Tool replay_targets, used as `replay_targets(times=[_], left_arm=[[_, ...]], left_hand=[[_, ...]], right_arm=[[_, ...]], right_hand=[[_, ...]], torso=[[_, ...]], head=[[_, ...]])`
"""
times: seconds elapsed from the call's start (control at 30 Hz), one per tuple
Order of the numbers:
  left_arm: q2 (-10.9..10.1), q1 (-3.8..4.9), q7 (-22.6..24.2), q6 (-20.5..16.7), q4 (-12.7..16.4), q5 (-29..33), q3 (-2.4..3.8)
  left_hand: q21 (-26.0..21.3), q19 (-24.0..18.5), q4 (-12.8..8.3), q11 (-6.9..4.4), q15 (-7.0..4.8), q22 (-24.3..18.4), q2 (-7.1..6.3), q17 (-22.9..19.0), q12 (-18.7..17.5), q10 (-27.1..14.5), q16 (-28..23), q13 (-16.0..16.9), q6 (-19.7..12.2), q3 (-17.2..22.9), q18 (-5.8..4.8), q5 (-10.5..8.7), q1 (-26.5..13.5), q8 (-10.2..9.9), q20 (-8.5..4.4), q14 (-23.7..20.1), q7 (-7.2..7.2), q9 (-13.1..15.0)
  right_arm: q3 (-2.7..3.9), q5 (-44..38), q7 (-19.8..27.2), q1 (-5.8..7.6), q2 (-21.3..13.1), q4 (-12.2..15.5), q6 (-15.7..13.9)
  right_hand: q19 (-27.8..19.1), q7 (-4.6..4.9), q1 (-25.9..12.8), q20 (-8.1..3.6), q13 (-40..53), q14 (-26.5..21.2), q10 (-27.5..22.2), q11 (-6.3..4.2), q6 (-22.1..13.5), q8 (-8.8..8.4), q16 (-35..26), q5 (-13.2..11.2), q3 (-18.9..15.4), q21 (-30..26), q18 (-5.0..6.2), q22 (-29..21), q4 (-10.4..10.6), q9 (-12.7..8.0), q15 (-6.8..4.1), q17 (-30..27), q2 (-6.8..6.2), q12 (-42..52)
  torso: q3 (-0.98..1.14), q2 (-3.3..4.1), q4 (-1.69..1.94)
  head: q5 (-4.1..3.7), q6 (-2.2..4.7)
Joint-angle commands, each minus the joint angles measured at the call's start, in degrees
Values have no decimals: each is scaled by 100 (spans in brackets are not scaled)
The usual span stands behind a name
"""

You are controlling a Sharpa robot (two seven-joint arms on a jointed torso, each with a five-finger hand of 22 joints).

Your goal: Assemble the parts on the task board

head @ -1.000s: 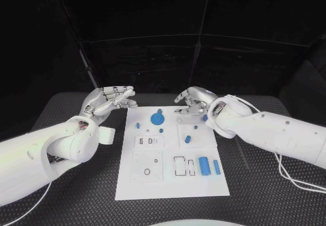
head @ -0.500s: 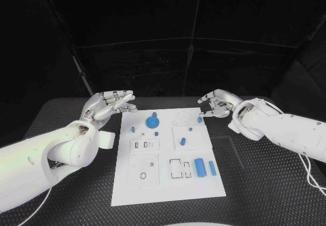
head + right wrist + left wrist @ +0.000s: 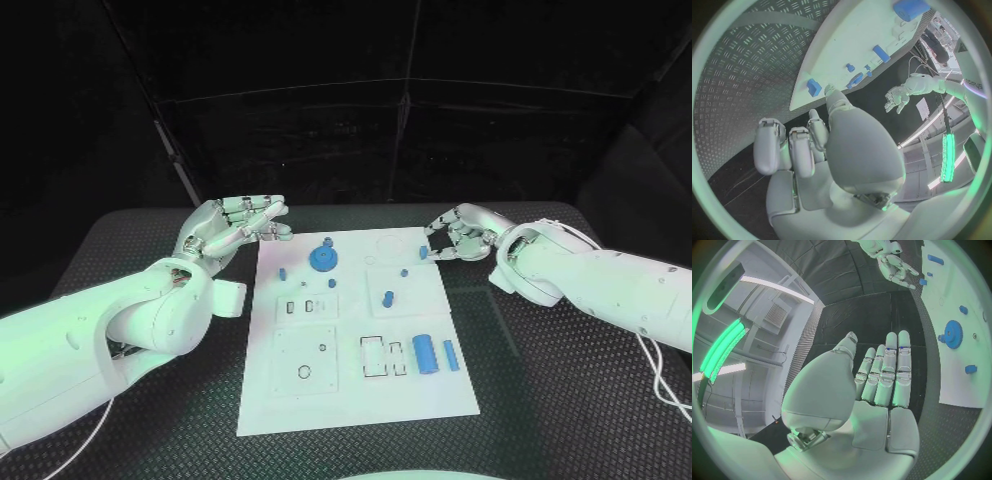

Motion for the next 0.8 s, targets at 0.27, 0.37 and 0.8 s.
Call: replay_targets(times=[0.27,0.37,0.8], left_arm=[[11,-5,4,68,-14,0,7],[9,-8,3,66,-21,0,7],[7,-14,-11,75,-42,0,7]], left_hand=[[-26,-47,-52,15,23,-10,64,12,-24,45,-31,-3,44,9,64,-15,7,-36,13,-21,-3,-1],[-26,-47,-52,15,23,-10,64,12,-24,45,-31,-3,44,9,64,-15,7,-36,13,-21,-3,-1],[-27,-49,-54,16,23,-11,64,14,-26,44,-34,-4,43,9,64,-16,9,-39,13,-21,0,-1]], right_arm=[[6,-3,125,-62,204,-263,168],[6,-5,150,-72,249,-301,169],[7,-7,193,-80,324,-435,190]], right_hand=[[-4,11,75,16,18,546,-8,12,171,92,25,29,5,19,-110,26,-68,17,12,1254,87,3],[6,1,81,14,36,547,10,4,248,125,28,20,17,27,-113,43,-89,19,7,1261,132,17],[30,-89,107,-40,155,555,130,-79,737,253,41,-102,153,46,-119,82,-204,19,-59,1292,379,111]], torso=[[-11,-2,1],[-13,-2,-1],[-13,-4,-4]], head=[[25,-44],[29,-57],[36,-86]])
